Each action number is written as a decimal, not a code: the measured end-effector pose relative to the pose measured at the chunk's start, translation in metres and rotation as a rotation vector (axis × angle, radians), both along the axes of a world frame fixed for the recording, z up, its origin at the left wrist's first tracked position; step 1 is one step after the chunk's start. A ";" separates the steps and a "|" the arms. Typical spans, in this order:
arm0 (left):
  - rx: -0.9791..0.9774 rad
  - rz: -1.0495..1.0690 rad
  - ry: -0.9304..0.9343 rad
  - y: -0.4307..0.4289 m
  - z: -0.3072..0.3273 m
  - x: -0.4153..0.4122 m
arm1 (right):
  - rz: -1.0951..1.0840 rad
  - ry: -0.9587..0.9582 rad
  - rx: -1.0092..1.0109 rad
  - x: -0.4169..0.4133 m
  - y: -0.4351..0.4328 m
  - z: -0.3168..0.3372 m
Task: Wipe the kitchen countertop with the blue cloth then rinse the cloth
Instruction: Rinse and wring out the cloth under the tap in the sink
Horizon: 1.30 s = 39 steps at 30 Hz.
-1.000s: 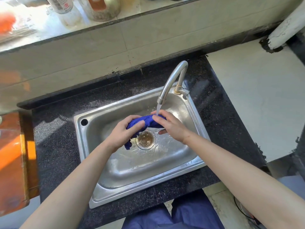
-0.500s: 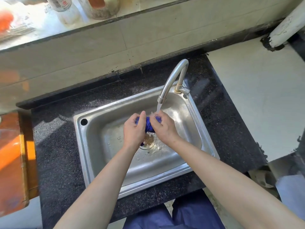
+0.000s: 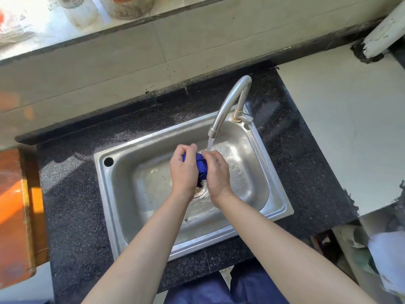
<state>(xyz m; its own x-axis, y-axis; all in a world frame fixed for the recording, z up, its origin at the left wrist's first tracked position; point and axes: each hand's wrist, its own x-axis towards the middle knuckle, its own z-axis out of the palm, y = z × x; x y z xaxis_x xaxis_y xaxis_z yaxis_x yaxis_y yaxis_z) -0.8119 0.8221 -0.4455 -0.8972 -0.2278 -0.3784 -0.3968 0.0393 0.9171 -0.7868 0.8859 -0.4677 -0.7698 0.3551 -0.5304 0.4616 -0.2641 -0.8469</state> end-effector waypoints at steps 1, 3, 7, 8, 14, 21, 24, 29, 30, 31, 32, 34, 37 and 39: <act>-0.030 0.009 0.005 0.001 -0.002 -0.001 | -0.043 -0.029 -0.005 -0.001 -0.001 0.000; -0.104 0.031 0.024 0.001 -0.007 -0.001 | -0.088 -0.041 0.036 -0.003 -0.002 -0.002; -0.206 -0.005 0.059 -0.003 -0.015 0.002 | -0.024 0.004 0.159 -0.008 0.003 -0.002; -0.223 -0.032 0.074 -0.003 -0.016 0.002 | -0.003 0.011 0.181 -0.010 0.006 -0.003; -0.235 -0.123 0.105 -0.003 -0.015 -0.012 | 0.049 0.026 0.212 -0.026 0.016 -0.007; -0.250 -0.103 0.062 -0.008 -0.011 -0.020 | 0.072 0.000 0.204 -0.033 0.026 -0.010; -0.206 -0.109 -0.009 -0.021 -0.014 -0.022 | 0.032 -0.043 0.147 -0.032 0.033 -0.016; 0.061 -0.199 -0.158 -0.035 -0.013 -0.023 | 0.170 -0.078 0.046 -0.036 0.041 -0.015; 0.092 -0.203 -0.151 -0.037 -0.015 -0.023 | 0.246 -0.080 -0.014 -0.036 0.042 -0.018; 0.095 -0.209 -0.140 -0.041 -0.015 -0.024 | 0.307 -0.093 -0.074 -0.034 0.043 -0.019; 0.070 -0.227 -0.130 -0.046 -0.017 -0.025 | 0.363 -0.113 -0.120 -0.033 0.045 -0.020; -0.014 -0.323 -0.109 -0.058 -0.019 -0.029 | 0.490 -0.120 -0.125 -0.033 0.055 -0.023; -0.141 -0.517 -0.089 -0.073 -0.017 -0.034 | 0.697 -0.092 -0.028 -0.036 0.070 -0.023; -0.194 -0.553 -0.064 -0.076 -0.017 -0.036 | 0.770 -0.048 0.105 -0.039 0.070 -0.019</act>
